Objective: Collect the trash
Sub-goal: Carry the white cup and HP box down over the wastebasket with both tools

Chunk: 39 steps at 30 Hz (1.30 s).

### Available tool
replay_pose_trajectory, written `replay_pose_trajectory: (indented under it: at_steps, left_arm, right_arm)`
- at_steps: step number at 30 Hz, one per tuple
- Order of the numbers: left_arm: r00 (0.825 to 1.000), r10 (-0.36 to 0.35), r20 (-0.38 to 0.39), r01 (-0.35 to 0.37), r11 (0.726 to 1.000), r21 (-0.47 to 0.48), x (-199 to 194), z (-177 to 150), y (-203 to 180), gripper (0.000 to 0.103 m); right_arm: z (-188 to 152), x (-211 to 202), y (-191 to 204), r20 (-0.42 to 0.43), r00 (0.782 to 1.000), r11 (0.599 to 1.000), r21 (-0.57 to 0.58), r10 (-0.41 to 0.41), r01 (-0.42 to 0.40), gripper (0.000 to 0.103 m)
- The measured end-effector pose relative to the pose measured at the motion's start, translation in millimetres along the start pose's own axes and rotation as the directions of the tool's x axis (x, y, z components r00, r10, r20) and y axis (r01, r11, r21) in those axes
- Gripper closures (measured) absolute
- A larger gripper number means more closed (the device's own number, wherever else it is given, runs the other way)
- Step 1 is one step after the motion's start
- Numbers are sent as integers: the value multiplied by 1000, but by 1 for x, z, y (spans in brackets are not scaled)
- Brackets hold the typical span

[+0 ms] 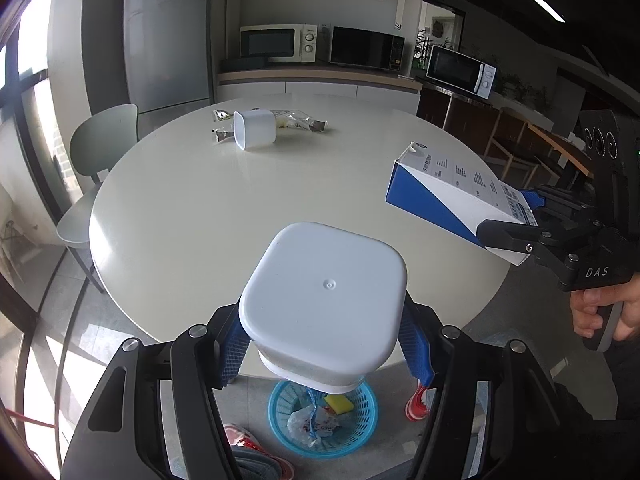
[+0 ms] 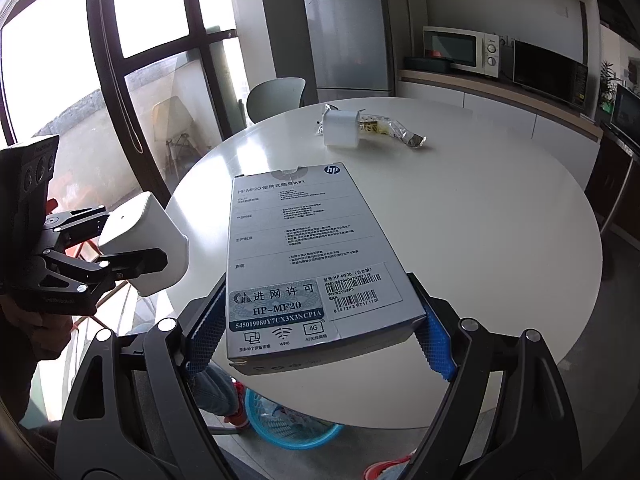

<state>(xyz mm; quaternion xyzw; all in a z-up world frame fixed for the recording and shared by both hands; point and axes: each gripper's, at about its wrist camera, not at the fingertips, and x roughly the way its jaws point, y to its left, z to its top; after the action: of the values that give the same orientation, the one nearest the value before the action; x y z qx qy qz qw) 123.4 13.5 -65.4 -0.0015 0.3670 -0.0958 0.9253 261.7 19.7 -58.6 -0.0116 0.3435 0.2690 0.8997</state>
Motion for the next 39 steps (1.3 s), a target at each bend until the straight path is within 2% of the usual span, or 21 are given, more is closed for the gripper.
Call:
replay_pose_trajectory:
  at_steps: [4,7,13,17,20,24,32,39]
  left_arm:
    - [1000,-6,-14,6,1000,-1,-6,-20,-3,39]
    - [999,-20,-27,20,1000,5,-9,-36,-7,39]
    - [997,-41,-69,41,999,5,-6,-67,-12,39]
    - [993,-58,-104,57,998,-11,2,-88,-10,39]
    - [990,-57,-126,55,998,-21,11,-103,-8,39]
    - [984,-56,-171,51,998,-36,26,-119,-4,39]
    - [960,-67,-270,51,996,-69,70,-142,1,39]
    - [932,-81,-352,47,994,-102,114,-153,8,39]
  right_arm:
    - [-16,-9,13,-6,1000,1000,-2,27,-27,25]
    - [-34,-15,22,-6,996,996,-14,93,-93,25]
    - [-71,-14,35,-46,986,987,-19,160,-161,25]
    - [-93,-10,44,-75,964,966,-23,257,-259,25]
    - [-110,0,47,-112,952,958,-10,283,-286,25]
    - [-129,14,46,-151,940,951,16,307,-308,26]
    - [-162,59,42,-248,921,953,66,302,-295,27]
    - [-190,117,33,-361,878,949,137,315,-284,27]
